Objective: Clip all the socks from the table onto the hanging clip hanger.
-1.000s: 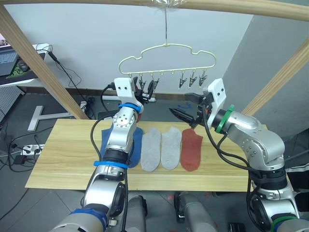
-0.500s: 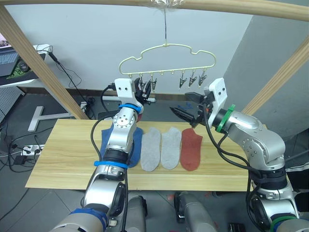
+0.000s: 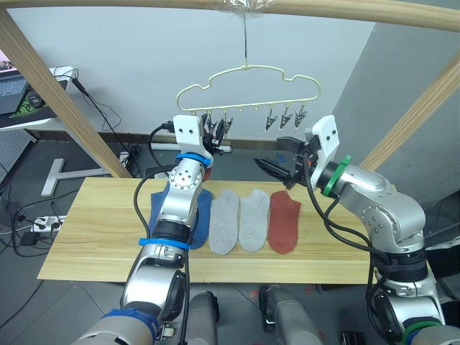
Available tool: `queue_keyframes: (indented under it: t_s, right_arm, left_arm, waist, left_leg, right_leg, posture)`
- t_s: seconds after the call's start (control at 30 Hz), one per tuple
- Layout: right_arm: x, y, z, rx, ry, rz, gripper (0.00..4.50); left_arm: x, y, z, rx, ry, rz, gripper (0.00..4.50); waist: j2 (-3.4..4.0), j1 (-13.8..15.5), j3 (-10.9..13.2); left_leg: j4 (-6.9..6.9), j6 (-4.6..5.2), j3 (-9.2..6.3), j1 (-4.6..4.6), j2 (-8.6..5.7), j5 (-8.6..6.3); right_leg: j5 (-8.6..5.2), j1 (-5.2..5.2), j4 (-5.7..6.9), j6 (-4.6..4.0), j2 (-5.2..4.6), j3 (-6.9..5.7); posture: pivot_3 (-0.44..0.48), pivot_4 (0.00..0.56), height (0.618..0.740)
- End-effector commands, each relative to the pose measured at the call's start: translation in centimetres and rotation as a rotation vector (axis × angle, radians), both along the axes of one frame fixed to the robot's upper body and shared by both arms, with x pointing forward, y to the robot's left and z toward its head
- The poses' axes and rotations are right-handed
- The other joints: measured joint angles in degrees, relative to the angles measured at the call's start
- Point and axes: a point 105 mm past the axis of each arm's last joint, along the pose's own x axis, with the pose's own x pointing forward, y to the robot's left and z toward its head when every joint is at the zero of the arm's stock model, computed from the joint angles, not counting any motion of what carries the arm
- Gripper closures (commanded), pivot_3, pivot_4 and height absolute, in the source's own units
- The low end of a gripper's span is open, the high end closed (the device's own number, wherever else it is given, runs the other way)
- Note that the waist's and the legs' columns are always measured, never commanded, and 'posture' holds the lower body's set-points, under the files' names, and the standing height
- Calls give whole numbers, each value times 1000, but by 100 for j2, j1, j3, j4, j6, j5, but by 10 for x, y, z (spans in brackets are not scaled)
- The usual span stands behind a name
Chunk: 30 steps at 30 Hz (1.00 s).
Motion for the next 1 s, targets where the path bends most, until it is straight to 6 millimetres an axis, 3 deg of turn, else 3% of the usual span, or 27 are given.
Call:
queue_keyframes:
  t_s: [0.03, 0.13, 0.23, 0.43, 0.6, 0.73, 0.87, 0.93, 1.0]
  right_arm:
    - [-2, 0, 15, 33, -42, 12, 0]
    - [-2, 0, 15, 35, -42, 13, 0]
    - [-2, 0, 15, 36, -41, 12, 0]
    - [-3, 0, 15, 34, -42, 8, 0]
    - [-4, 2, 10, 28, -28, 14, 0]
    - [-5, -1, -39, -115, 83, -26, 0]
    - [7, -19, -89, -206, 148, -177, 0]
    - [13, -33, -130, -285, 225, -278, 0]
    - [16, -39, -152, -328, 267, -319, 0]
  left_arm:
    - [-1, -4, 17, 6, -64, -6, 2377]
    - [-1, -4, 17, 7, -62, -8, 2377]
    - [-2, -4, 18, 5, -68, -15, 2914]
    - [-1, -2, 18, 1, -72, -15, 4427]
    - [-1, -1, 18, 6, -73, -20, 4481]
    - [-3, 4, 10, -14, -22, -41, 4481]
    - [-7, 8, 14, -83, 5, -90, 4481]
    - [-9, 14, 14, -69, 9, -95, 4481]
    - [-9, 17, 12, -65, 20, -91, 4481]
  waist:
    - [0, -2, 0]
    - [0, -7, 0]
    - [0, -14, 0]
    - [0, -25, 0]
    - [0, -29, 0]
    - [-5, -27, -8]
    - [-5, -54, -8]
    - [-5, -62, -8]
    - [-5, -73, -7]
  left_leg:
    - [0, 0, 0, 0, 0, 0]
    - [1, 0, 0, 0, 0, 0]
    - [1, 0, 0, 0, 0, 0]
    - [2, 0, 0, 0, 0, 0]
    - [2, 0, 0, 0, 0, 0]
    - [1, 0, -2, 0, 0, 0]
    - [3, 0, 6, 2, 0, 0]
    - [5, 0, 9, 7, 0, 0]
    - [5, 0, 16, 18, 0, 1]
  right_leg:
    - [0, 0, 0, 0, 0, 0]
    - [0, 0, 1, 0, 0, 0]
    - [0, 0, 1, 0, 0, 0]
    - [0, 0, 2, 0, 0, 0]
    - [0, 0, 3, 0, 0, 1]
    - [0, 1, 3, 0, -1, -1]
    - [0, -1, 7, 0, -1, 5]
    - [-1, 0, 12, 1, -1, 6]
    - [-1, 1, 21, 1, 0, 12]
  posture:
    - [-105, 227, 740]
    - [-104, 223, 740]
    - [-104, 223, 740]
    - [-106, 224, 740]
    - [-107, 226, 740]
    - [-105, 228, 740]
    - [-87, 235, 740]
    - [-70, 239, 740]
    - [-66, 241, 740]
